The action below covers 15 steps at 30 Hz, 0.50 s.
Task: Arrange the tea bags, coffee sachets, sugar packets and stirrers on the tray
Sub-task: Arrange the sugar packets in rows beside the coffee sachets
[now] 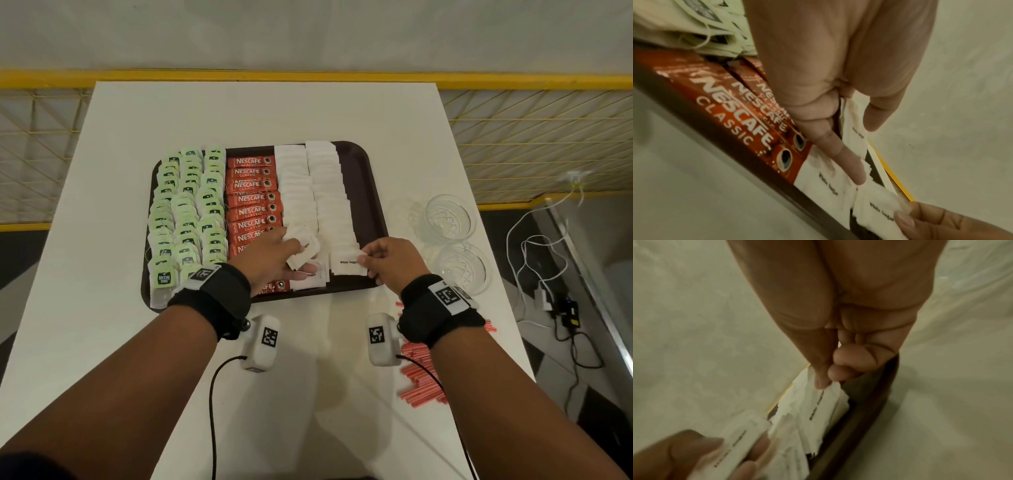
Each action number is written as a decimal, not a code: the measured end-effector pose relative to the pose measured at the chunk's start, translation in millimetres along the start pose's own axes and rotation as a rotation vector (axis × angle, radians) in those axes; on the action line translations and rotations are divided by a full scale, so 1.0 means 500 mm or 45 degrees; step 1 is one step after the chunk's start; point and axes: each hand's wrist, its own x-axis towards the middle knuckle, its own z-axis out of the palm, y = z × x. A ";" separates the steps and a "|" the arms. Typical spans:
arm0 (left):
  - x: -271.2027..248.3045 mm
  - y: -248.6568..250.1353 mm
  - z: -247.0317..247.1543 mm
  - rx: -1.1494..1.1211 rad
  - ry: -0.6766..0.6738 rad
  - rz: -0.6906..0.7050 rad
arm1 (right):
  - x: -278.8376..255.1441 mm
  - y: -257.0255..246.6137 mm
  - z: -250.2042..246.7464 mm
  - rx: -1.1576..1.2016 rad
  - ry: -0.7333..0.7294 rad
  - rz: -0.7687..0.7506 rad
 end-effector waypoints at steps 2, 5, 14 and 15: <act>-0.004 0.000 -0.007 -0.069 -0.008 -0.055 | 0.008 0.003 0.005 -0.077 0.019 0.010; -0.011 0.000 -0.006 -0.075 -0.063 -0.070 | 0.023 -0.001 0.022 -0.137 0.052 0.021; -0.004 0.000 0.018 0.200 -0.101 0.049 | -0.010 -0.037 0.022 -0.177 -0.027 -0.152; -0.002 -0.003 0.023 0.230 -0.099 0.062 | -0.019 -0.045 0.020 -0.136 -0.131 -0.160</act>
